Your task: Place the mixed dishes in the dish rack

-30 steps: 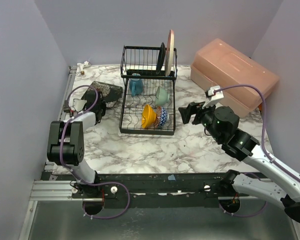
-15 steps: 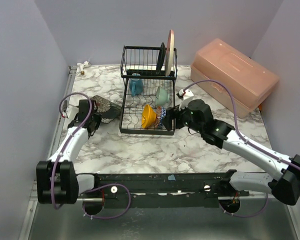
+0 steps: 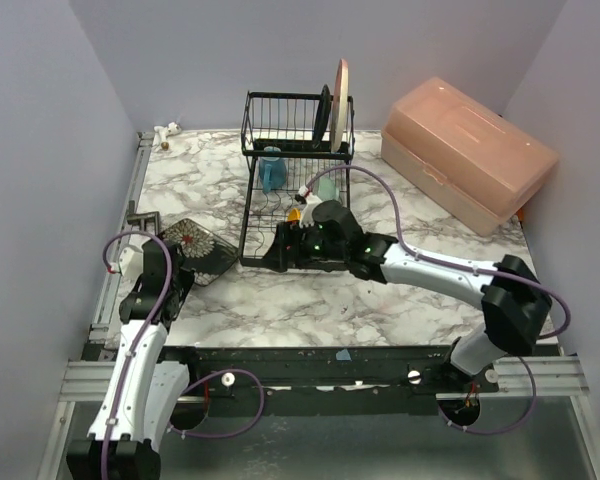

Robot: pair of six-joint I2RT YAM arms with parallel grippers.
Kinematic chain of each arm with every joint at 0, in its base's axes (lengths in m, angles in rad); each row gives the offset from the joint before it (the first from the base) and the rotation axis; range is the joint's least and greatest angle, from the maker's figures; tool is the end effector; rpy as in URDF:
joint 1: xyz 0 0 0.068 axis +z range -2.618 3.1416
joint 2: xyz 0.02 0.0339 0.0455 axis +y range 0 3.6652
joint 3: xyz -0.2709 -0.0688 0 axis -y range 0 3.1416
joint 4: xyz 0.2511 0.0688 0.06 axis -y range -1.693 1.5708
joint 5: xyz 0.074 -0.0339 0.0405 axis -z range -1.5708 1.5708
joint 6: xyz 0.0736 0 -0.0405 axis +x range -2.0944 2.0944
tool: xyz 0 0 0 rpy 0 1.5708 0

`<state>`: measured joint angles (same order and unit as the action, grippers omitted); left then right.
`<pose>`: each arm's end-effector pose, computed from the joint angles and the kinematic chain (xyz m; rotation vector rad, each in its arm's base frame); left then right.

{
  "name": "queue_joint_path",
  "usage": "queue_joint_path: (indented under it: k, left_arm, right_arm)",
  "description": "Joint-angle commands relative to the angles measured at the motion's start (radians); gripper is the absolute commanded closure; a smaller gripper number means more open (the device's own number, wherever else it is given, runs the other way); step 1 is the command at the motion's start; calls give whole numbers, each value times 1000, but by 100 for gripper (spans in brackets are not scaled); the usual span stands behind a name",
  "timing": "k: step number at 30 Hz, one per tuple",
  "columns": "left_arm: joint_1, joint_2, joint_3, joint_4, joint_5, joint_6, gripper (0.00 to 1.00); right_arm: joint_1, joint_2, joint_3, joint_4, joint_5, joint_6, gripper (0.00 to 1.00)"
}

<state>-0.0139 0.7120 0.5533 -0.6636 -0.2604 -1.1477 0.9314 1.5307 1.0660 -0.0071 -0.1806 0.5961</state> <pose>0.1713 0.0166 0.2037 -1.3747 1.9327 -0.2512 0.2227 0.3216 0.2587 -0.4939 2.1777 1.0902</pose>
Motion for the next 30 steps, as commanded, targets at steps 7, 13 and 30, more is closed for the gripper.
queue_joint_path:
  k: [7, 13, 30]
  left_arm:
    - [5, -216, -13, -49, 3, -9, 100]
    - [5, -327, -44, -85, 40, -42, 100]
    - [5, -459, 8, -303, 180, -70, 100]
  right_arm:
    - [53, 237, 25, 269, -222, 636, 19]
    - [99, 297, 20, 248, -158, 846, 17]
    - [172, 393, -109, 450, -91, 1065, 17]
